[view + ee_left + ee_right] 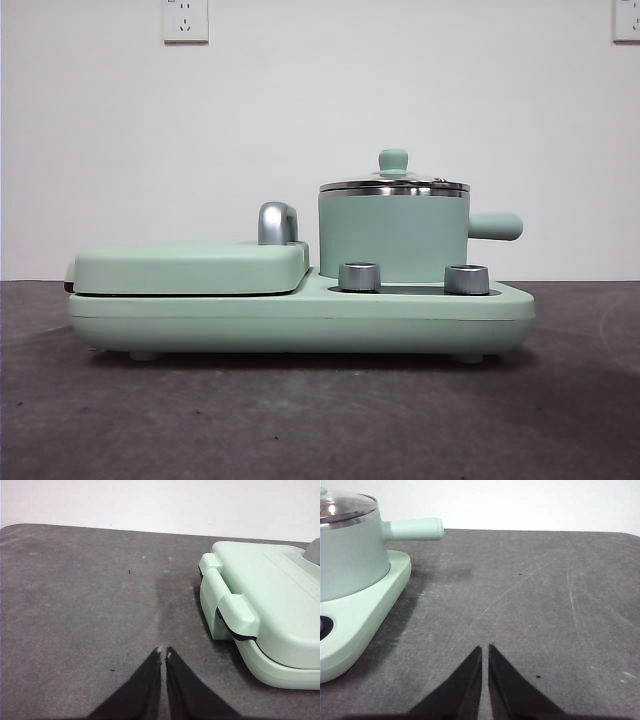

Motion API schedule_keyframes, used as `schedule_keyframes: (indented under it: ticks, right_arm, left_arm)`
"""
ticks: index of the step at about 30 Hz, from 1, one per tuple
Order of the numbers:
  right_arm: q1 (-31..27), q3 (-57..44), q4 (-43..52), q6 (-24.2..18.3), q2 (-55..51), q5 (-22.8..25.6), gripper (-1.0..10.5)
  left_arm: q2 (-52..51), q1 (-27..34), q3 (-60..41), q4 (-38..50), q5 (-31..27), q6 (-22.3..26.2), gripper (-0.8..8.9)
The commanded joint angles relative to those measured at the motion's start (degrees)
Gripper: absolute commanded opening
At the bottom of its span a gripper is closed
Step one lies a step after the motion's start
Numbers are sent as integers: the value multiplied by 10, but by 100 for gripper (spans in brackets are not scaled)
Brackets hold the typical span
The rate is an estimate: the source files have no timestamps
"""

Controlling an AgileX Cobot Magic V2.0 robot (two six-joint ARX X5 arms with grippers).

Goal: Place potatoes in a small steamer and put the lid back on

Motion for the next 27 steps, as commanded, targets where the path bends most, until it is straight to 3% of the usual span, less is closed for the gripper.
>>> schedule_keyframes:
  ticks: [1, 27]
  right_arm:
    - [0, -3, 6, -4, -2, 2, 19]
    - [0, -3, 6, -4, -2, 2, 19]
  left_arm:
    - [-1, 3, -11, -4, -3, 6, 19]
    - [-1, 4, -11, -5, -23, 6, 19]
